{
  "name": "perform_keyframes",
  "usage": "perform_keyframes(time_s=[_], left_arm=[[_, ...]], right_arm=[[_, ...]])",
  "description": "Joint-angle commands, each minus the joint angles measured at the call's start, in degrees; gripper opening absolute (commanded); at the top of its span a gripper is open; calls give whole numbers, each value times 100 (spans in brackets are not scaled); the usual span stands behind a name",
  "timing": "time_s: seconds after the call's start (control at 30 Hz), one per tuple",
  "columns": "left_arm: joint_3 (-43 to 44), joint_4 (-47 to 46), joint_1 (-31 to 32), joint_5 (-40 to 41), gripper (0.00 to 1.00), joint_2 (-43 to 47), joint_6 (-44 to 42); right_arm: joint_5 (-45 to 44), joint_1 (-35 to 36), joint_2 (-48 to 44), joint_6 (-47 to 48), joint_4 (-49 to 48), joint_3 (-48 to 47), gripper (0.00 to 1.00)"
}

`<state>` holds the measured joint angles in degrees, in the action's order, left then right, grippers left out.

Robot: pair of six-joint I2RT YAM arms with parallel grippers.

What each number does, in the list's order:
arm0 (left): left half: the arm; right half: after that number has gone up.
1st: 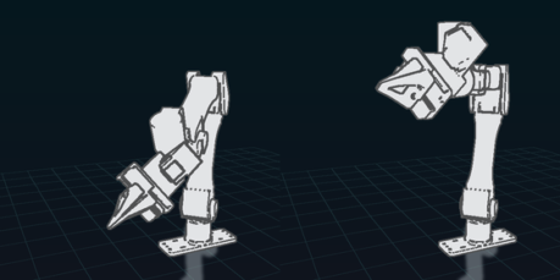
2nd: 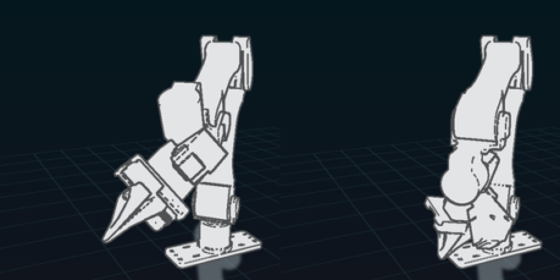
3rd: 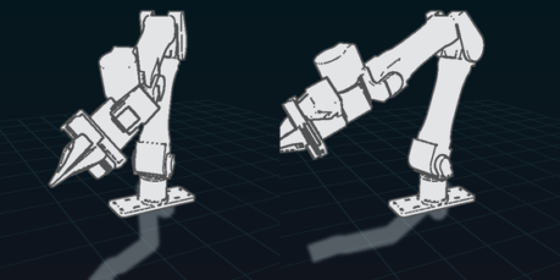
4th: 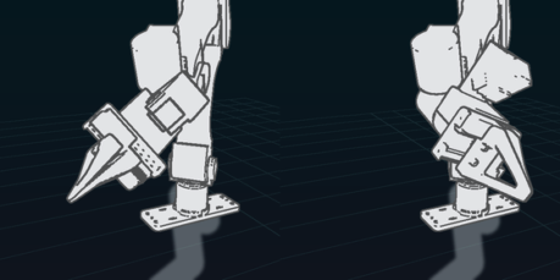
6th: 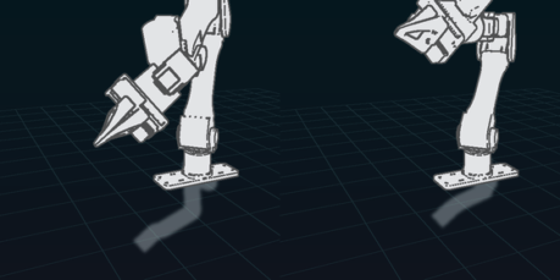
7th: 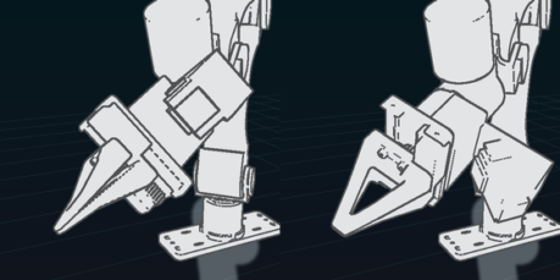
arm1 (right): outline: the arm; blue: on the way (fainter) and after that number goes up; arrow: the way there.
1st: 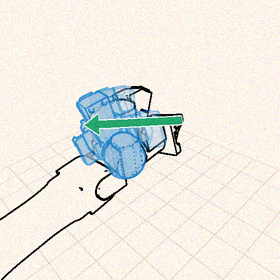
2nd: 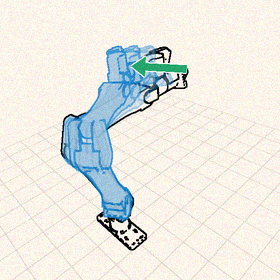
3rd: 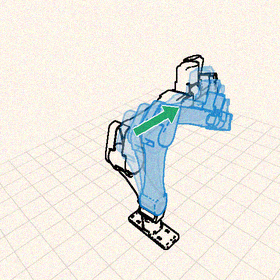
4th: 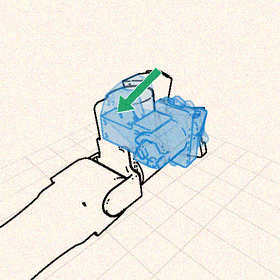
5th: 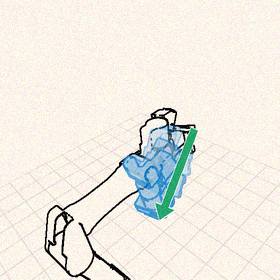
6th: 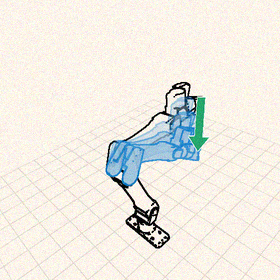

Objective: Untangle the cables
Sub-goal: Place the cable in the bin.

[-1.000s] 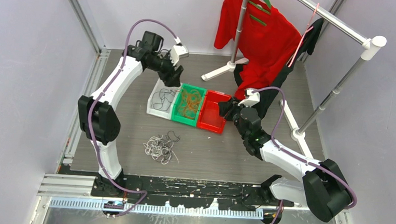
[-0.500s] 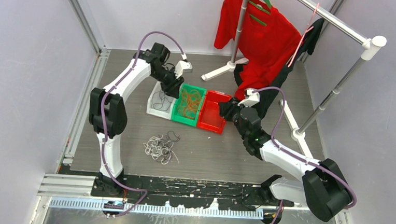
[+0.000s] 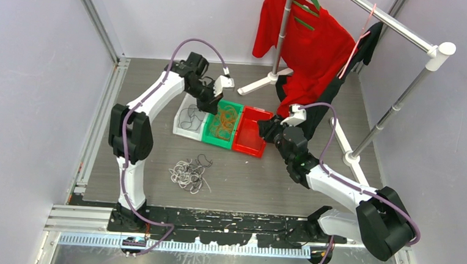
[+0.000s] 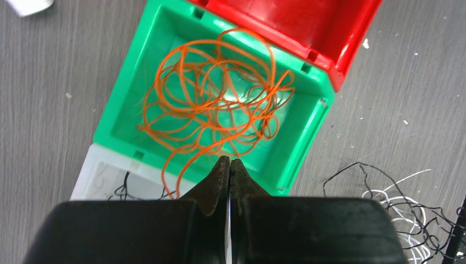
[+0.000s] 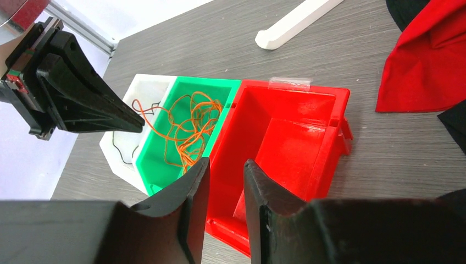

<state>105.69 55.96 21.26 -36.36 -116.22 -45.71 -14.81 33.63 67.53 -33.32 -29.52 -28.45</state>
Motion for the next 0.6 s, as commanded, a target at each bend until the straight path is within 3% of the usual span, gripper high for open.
perform_keyframes(time_s=[0.0,0.07,0.1,0.13,0.17,0.3,0.57], left_arm=[[179,-113,196,-322,0,190,-100],[358,119,229,-266,0,130,-242],[432,259,231,-232,7,145,-341],[491,399,210,-170,25,181,-561],[529,525,179,-119,36,233,-737],[963,1441,-104,-241,57,283,-1584],[1484,1642,-455,-269,61,-104,-2041]], right_arm=[[-13,-14,-57,-99,-297,-40,34],[-13,-14,-84,-96,-284,-3,34],[-13,-18,-102,-96,-278,14,34],[-26,-15,-111,-91,-270,29,35],[-30,-16,-123,-90,-266,46,35],[-18,-14,-79,-52,-294,50,37],[4,-14,-15,-69,-388,45,37]])
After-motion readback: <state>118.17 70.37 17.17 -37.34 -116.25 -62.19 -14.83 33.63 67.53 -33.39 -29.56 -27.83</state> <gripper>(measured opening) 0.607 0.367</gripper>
